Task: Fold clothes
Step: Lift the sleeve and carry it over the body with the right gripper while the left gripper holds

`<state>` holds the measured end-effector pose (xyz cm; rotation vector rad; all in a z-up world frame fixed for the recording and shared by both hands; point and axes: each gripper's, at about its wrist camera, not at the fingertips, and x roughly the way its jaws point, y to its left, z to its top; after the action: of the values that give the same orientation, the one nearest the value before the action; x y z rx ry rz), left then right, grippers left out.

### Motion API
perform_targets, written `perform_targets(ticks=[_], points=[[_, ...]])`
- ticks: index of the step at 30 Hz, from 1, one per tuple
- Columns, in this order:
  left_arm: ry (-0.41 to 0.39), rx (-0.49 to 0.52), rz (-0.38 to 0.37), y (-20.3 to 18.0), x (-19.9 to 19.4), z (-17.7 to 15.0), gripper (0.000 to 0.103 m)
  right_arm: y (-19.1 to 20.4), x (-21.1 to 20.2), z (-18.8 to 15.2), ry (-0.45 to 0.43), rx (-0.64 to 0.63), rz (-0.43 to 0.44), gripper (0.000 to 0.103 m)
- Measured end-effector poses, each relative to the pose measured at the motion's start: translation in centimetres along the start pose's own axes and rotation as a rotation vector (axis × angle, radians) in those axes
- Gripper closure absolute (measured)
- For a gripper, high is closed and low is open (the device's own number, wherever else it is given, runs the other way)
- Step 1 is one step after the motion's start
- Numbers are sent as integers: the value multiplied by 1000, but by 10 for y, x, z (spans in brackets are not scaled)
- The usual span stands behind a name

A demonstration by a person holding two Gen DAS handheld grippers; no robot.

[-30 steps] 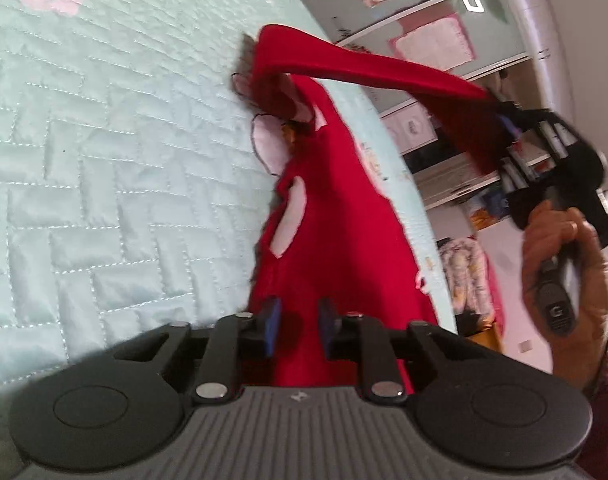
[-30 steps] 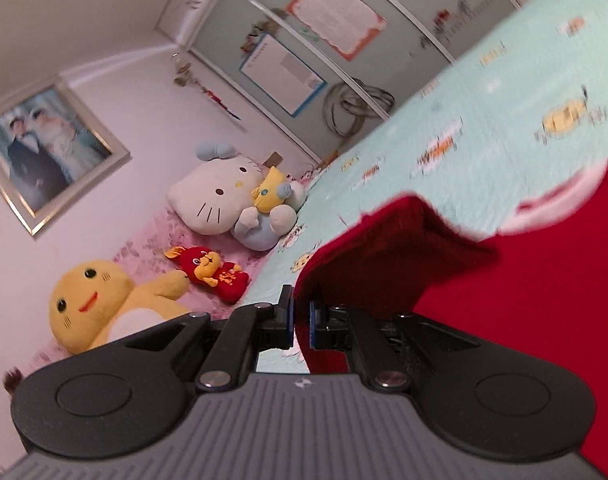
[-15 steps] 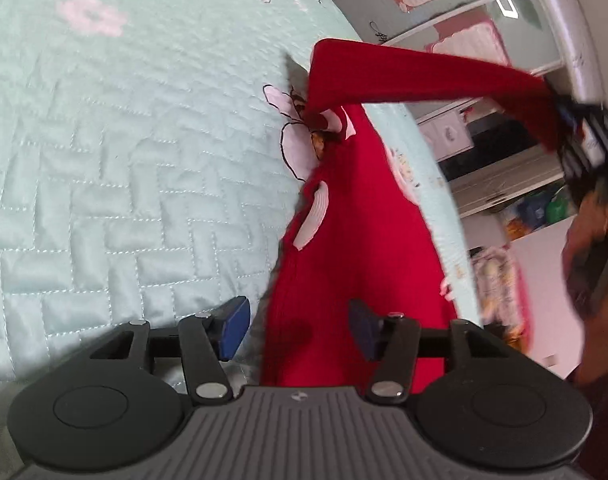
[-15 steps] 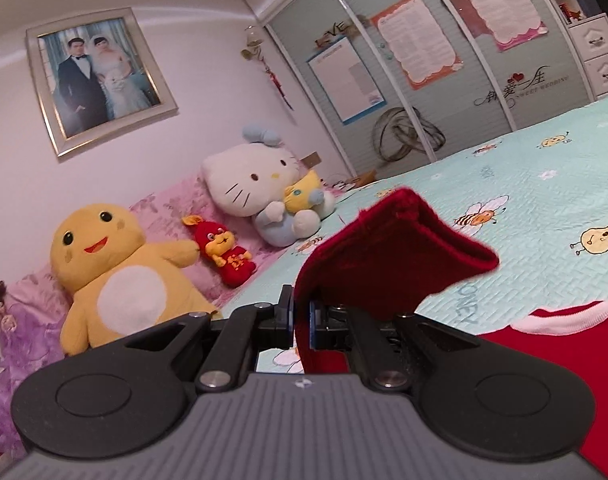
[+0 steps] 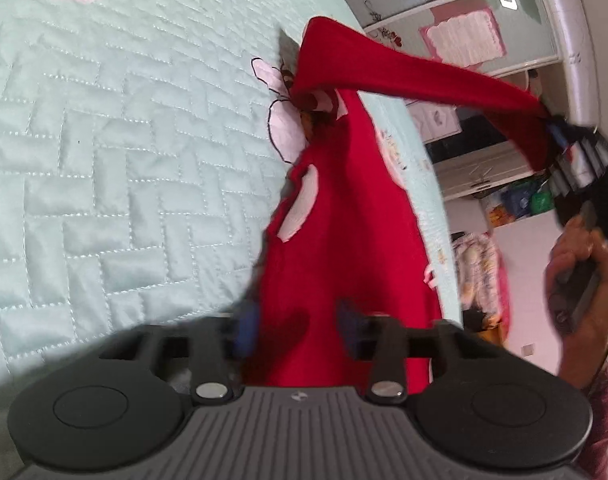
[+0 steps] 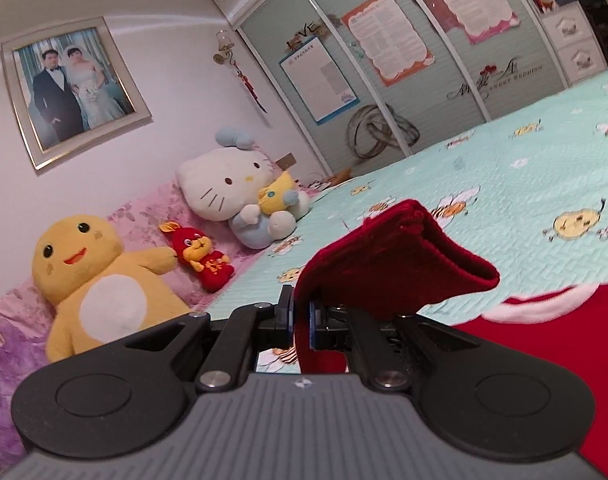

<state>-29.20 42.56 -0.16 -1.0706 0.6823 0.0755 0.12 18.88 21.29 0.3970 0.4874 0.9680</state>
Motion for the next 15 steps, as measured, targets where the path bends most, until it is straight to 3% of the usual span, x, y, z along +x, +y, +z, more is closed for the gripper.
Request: perform_targets(ticks=[10,15], points=[[-79,238,115,-43,-5,-10,94,24,-5,45,-130,-85,-88,98],[-98,379,117,-78,-10,-15,94,19,-28,71,-204,-122,-128,98]])
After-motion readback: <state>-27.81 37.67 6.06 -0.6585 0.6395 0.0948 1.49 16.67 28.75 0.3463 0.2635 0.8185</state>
